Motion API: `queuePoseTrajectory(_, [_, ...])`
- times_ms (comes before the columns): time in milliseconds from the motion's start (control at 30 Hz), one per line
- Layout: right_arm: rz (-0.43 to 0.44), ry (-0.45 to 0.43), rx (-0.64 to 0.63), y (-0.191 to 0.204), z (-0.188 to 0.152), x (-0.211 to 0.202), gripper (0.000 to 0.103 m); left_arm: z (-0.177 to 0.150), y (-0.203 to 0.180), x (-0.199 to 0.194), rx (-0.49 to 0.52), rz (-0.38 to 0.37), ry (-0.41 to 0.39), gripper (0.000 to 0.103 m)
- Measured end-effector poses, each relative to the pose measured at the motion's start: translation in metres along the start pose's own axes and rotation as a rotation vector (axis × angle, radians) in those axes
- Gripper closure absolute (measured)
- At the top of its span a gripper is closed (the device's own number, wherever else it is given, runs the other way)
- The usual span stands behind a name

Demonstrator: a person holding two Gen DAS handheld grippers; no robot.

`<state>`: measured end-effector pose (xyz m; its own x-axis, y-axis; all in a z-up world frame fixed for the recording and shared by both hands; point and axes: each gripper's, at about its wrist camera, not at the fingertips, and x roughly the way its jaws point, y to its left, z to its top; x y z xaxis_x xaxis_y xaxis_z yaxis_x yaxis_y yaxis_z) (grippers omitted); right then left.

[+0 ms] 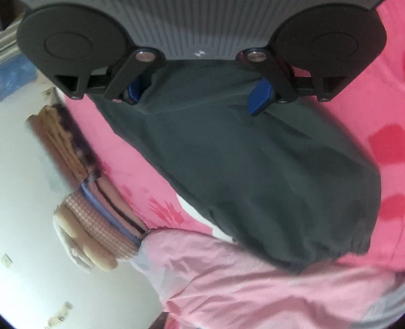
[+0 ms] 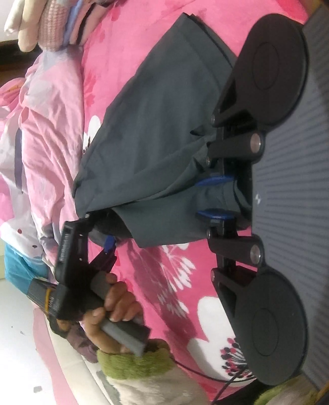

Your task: Fold clothes

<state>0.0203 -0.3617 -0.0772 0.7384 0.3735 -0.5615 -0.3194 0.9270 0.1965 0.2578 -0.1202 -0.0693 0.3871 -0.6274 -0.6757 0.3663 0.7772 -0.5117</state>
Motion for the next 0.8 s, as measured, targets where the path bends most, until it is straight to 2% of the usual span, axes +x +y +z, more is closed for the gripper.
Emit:
queuePoseTrajectory(133, [0.009, -0.004, -0.001, -0.001, -0.001, 0.000, 0.083, 0.004, 0.006, -0.006, -0.026, -0.027, 0.033, 0.019])
queuePoseTrajectory(233, [0.017, -0.007, -0.002, -0.002, -0.002, 0.000, 0.083, 0.009, 0.004, -0.011, 0.014, -0.012, 0.058, 0.019])
queuePoseTrajectory(400, [0.028, -0.012, -0.002, -0.003, -0.003, 0.000, 0.083, 0.008, -0.022, -0.028, 0.256, 0.113, 0.060, 0.017])
queuePoseTrajectory(500, [0.034, -0.014, 0.012, -0.005, -0.004, 0.000, 0.083, 0.004, -0.033, -0.043, 0.365, 0.154, 0.037, 0.016])
queuePoseTrajectory(567, [0.037, -0.015, 0.022, -0.006, -0.004, 0.000, 0.082, 0.003, -0.035, -0.049, 0.392, 0.160, 0.024, 0.016])
queuePoseTrajectory(800, [0.059, -0.033, 0.049, -0.009, -0.003, -0.006, 0.082, -0.003, -0.036, -0.067, 0.393, 0.151, -0.023, 0.016])
